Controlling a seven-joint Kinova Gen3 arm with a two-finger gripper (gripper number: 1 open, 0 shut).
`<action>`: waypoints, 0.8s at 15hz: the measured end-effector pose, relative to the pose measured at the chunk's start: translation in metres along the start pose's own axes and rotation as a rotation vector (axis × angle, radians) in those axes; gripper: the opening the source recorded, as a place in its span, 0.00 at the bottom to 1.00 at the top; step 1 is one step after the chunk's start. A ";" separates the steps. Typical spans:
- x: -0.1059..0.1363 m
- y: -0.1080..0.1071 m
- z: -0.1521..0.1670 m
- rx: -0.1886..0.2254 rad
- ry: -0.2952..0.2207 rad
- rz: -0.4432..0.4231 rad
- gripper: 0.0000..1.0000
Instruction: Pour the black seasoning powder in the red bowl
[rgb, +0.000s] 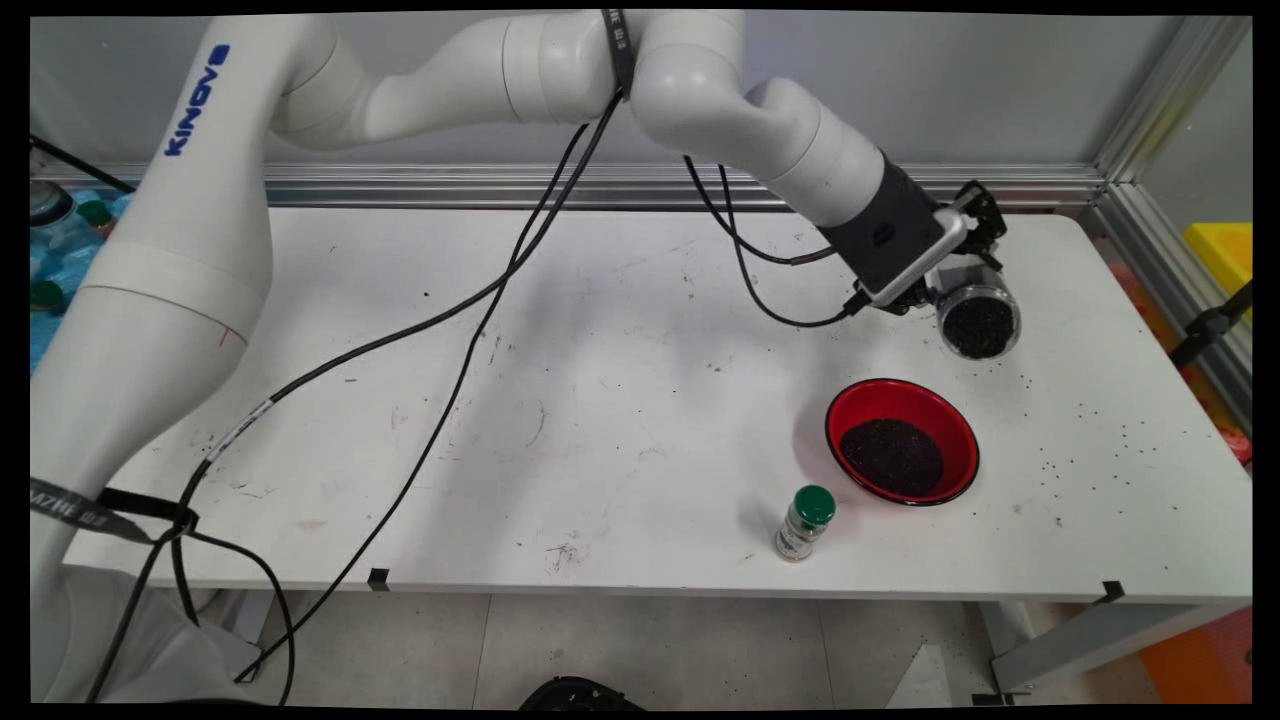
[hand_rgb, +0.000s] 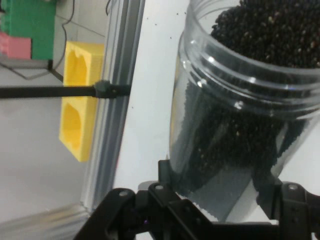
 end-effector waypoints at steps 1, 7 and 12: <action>-0.002 0.000 0.000 -0.008 0.003 -0.037 0.00; -0.014 0.001 0.001 -0.061 0.035 -0.251 0.00; -0.025 0.003 0.005 -0.100 0.058 -0.435 0.00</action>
